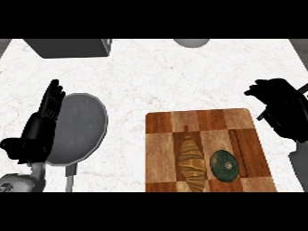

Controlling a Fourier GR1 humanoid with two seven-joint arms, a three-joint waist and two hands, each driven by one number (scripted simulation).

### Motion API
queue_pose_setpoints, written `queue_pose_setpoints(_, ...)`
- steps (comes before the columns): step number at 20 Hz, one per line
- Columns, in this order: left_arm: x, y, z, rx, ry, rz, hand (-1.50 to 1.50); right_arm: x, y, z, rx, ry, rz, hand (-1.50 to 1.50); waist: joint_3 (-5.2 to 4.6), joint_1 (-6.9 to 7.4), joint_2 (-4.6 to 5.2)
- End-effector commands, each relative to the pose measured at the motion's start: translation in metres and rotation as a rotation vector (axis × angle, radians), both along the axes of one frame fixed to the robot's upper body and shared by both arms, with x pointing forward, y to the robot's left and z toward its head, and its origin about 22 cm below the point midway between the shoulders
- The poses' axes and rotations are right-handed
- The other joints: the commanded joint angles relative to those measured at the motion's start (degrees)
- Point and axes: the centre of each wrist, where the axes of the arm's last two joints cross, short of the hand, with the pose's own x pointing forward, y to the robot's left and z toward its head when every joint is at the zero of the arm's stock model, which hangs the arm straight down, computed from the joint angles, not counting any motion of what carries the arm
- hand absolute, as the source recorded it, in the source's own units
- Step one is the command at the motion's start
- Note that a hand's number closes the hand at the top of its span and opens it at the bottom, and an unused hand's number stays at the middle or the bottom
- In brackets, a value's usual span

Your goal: Pick the squash from the cutting board and place it in the tiered basket

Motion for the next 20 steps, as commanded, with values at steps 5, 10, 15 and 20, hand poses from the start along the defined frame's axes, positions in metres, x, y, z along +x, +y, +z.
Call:
queue_pose_setpoints(5, 0.002, -0.039, 0.0, -0.012, 0.025, -0.025, 0.0, -0.039, -0.105, -0.007, 0.076, -0.181, 0.298, -1.5, -0.45, 0.66, -0.61)
queue_pose_setpoints(10, 0.01, -0.037, 0.0, -0.019, 0.042, 0.001, 0.0, -0.045, -0.148, 0.071, -0.338, -0.291, 0.339, -1.5, -0.44, -0.66, -0.99)
queue_pose_setpoints(15, 0.004, -0.03, -0.008, -0.015, 0.044, 0.019, 0.0, -0.049, -0.124, 0.178, -0.795, -0.47, 0.365, -1.5, -0.57, -1.08, -1.79)
queue_pose_setpoints(20, 0.012, -0.022, 0.004, 0.003, 0.037, -0.006, 0.0, -0.074, -0.074, 0.229, -1.156, -0.625, 0.345, -1.5, -0.53, -0.55, -1.43)
